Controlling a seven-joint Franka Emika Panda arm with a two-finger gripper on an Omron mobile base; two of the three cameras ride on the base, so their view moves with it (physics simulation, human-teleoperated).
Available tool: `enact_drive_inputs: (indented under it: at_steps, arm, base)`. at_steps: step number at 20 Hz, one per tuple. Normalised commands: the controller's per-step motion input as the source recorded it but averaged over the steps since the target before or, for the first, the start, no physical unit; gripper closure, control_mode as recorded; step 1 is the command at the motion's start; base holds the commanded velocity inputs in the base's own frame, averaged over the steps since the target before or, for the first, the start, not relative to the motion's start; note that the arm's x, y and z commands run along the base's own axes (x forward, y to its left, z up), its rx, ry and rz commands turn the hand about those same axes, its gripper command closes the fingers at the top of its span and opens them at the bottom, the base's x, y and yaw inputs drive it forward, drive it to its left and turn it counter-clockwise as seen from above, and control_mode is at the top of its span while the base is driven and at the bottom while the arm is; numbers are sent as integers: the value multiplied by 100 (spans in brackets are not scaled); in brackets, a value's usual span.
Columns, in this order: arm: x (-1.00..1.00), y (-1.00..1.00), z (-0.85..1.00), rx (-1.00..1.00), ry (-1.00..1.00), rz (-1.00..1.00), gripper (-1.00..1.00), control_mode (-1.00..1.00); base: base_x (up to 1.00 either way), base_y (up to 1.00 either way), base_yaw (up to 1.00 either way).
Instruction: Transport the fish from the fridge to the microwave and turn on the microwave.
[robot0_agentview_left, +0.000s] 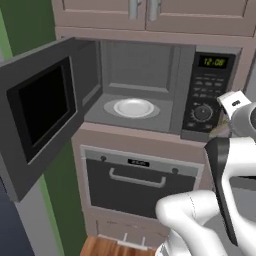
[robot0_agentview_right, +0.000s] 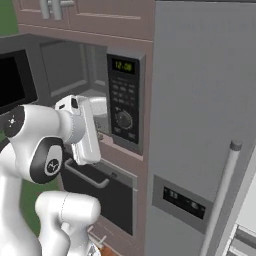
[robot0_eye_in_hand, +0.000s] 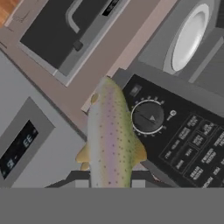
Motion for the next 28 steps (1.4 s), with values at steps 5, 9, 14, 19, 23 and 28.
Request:
enact_drive_inputs:
  at_steps: [5, 9, 14, 19, 23, 28]
  arm:
    - [0, 0, 0, 0, 0, 0, 100, 100]
    - [0, 0, 0, 0, 0, 0, 100, 100]
    - [0, 0, 0, 0, 0, 0, 100, 100]
    - [0, 0, 0, 0, 0, 0, 100, 100]
    - [0, 0, 0, 0, 0, 0, 100, 100]
    - [0, 0, 0, 0, 0, 0, 100, 100]
  base:
    - [48, 16, 13]
    - [50, 20, 12]
    - [38, 24, 6]
    - [40, 29, 0]
    - [39, 24, 0]
    - [32, 12, 0]
